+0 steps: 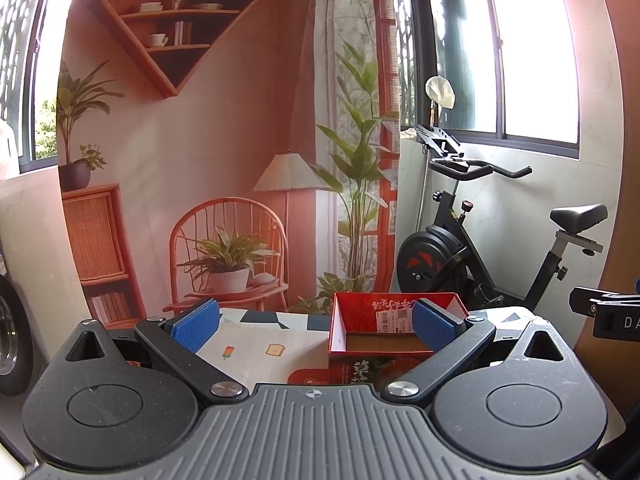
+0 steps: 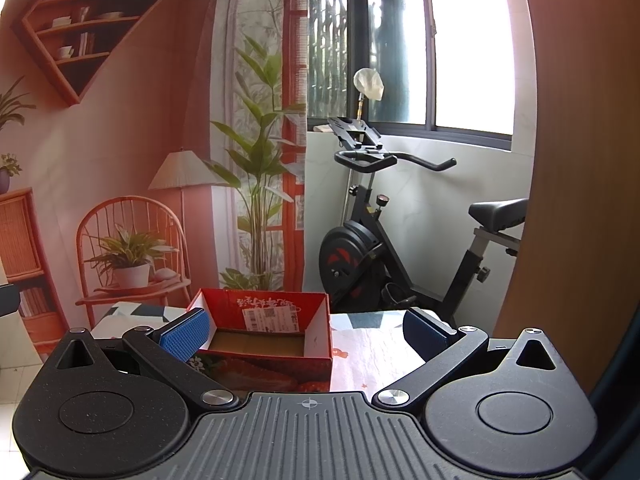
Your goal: Organize soft objects
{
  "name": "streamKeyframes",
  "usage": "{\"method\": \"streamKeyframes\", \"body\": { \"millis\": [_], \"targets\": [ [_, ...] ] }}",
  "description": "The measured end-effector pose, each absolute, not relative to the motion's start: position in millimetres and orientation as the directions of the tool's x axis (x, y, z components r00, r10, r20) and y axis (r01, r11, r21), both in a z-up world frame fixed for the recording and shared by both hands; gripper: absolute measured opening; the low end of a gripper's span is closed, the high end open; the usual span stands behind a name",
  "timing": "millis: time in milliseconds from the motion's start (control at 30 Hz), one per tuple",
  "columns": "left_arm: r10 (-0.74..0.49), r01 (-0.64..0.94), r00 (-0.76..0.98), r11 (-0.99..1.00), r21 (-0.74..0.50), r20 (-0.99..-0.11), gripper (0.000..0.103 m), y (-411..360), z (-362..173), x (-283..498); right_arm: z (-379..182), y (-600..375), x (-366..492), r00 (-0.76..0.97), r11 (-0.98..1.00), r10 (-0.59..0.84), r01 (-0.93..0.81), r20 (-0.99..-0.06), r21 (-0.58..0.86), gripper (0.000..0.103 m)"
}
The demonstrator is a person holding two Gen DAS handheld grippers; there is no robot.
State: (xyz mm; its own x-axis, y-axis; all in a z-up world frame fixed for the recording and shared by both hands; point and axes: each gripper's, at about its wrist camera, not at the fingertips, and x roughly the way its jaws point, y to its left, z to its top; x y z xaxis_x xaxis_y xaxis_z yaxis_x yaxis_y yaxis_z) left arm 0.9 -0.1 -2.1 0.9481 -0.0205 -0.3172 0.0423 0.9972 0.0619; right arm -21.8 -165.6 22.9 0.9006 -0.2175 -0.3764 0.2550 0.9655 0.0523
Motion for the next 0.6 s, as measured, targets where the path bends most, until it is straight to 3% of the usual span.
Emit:
{"method": "streamKeyframes", "body": {
  "millis": [600],
  "targets": [
    [-0.025,0.047,0.948,0.997,0.06,-0.319,0.103,-0.4,-2.1,2.1,20.4,-166.7,-20.5,0.9,0.965,-0.217,0.255,-0.378,0.053,0.103]
  ]
}}
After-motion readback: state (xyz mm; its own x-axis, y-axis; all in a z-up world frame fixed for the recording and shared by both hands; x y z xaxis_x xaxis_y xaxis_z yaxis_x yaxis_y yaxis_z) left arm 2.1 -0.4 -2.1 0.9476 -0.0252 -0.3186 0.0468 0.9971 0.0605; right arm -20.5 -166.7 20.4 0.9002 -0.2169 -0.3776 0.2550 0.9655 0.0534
